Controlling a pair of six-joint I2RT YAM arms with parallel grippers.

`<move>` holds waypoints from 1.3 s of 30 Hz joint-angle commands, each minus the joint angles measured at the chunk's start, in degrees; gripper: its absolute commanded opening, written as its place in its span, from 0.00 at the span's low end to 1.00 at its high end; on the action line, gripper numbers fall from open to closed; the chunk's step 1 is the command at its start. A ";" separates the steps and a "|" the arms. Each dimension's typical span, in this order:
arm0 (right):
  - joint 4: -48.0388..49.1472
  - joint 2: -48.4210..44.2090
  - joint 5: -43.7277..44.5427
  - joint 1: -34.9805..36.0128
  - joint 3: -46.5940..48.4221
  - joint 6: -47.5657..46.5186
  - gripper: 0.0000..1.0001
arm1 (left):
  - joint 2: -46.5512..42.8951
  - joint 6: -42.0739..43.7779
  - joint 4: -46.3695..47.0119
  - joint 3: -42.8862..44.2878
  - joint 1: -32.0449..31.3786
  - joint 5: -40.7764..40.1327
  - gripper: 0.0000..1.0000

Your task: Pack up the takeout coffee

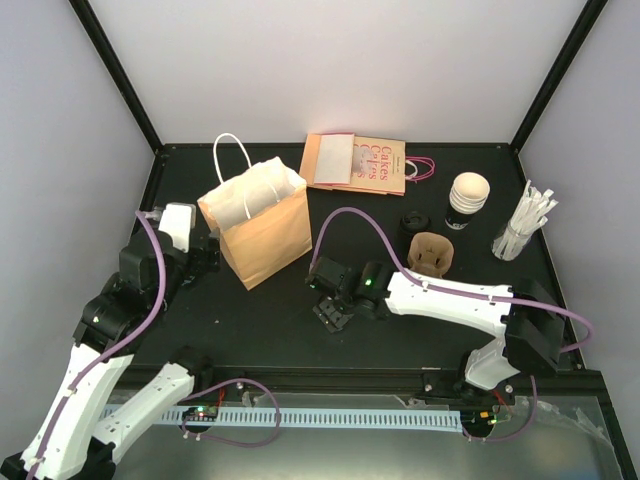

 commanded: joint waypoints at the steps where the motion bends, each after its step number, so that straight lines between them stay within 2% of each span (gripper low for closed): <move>1: -0.76 0.43 1.24 0.51 1.39 0.41 0.77 | 0.18 1.24 0.49 0.91 0.39 -1.17 0.99; 5: -0.58 -0.74 2.22 0.49 1.58 0.54 0.76 | 0.47 0.71 0.23 1.03 0.34 -1.66 0.99; 14: -1.19 -3.77 6.18 0.45 2.44 0.93 0.69 | 3.05 -6.29 -3.61 3.53 1.02 -4.00 0.99; 19: -1.57 -5.12 7.64 0.34 3.08 0.90 0.68 | 5.85 -8.13 -5.00 7.00 5.70 2.05 0.99; 30: -2.54 -9.30 10.11 -3.25 6.63 -2.86 0.65 | 11.96 -12.09 -7.09 9.95 22.25 17.26 0.99; 39: 0.27 -13.31 10.08 -7.33 7.25 -6.46 0.63 | 16.37 -13.61 -8.43 8.62 24.33 23.55 0.99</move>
